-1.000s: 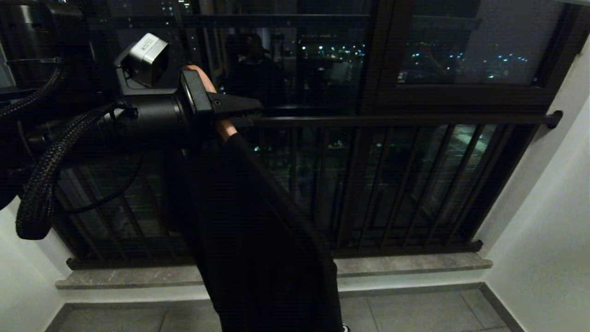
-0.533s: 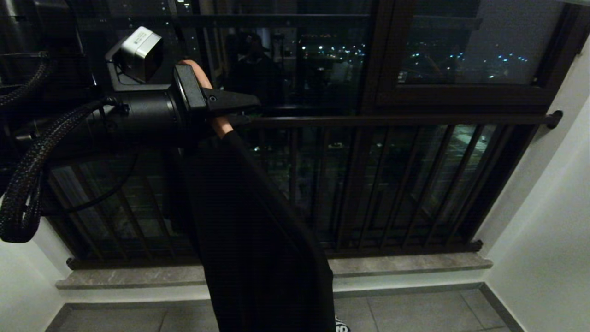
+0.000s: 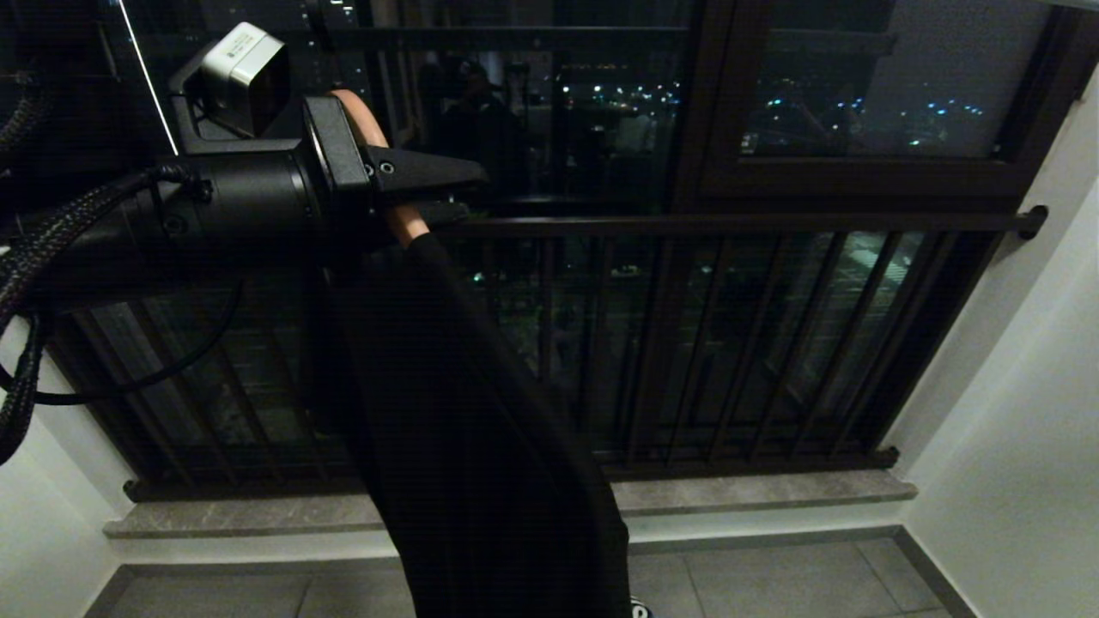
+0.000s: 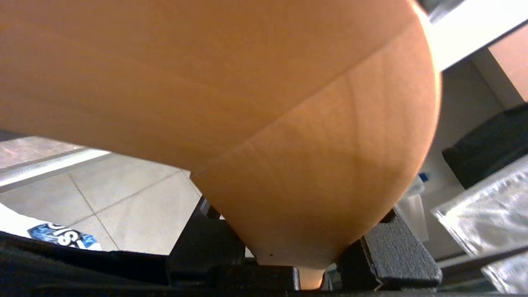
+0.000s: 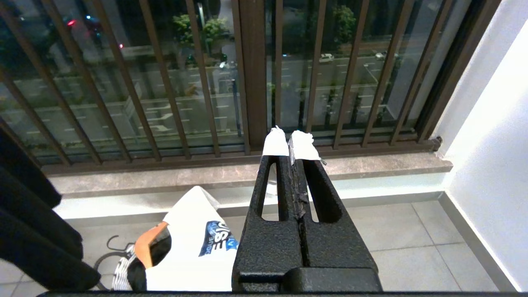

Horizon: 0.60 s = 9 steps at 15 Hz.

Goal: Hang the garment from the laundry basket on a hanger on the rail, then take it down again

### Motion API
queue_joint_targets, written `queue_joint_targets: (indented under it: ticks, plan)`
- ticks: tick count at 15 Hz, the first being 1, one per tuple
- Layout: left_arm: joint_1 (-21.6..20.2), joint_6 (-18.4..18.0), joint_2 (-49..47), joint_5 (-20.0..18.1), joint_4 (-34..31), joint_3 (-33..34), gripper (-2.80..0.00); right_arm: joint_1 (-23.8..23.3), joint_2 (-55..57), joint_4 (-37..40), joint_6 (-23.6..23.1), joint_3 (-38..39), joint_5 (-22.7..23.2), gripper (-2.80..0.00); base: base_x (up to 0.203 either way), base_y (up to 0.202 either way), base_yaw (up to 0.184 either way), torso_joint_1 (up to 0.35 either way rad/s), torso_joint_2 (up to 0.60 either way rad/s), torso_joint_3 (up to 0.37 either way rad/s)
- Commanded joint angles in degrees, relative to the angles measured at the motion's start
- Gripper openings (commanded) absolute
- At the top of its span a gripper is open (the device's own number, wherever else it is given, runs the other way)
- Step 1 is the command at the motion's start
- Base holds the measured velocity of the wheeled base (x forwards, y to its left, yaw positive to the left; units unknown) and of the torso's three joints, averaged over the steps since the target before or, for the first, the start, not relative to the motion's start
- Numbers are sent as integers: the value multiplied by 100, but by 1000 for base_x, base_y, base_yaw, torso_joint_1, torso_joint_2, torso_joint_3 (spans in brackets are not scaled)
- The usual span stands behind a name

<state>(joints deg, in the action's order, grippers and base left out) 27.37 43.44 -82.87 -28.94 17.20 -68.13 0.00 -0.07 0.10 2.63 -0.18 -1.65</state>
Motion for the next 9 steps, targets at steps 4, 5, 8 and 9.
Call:
queue_joint_targets:
  ticks: [4,5,8,9]
  plan:
    - [266,25,295,-15,-223,16,-280,0,7,-1,0,1,-2,-280,0,0,0,0,0,0]
    - [287,25,378,-15,-240,23,-280,0,7,-1,0,1,-2,-280,0,0,0,0,0,0]
    - [384,16,529,-15,-304,-10,-280,0,7,-1,0,1,-2,-280,0,0,0,0,0,0]
    - [396,16,565,-15,-308,-16,-280,0,7,-1,0,1,-2,-280,0,0,0,0,0,0]
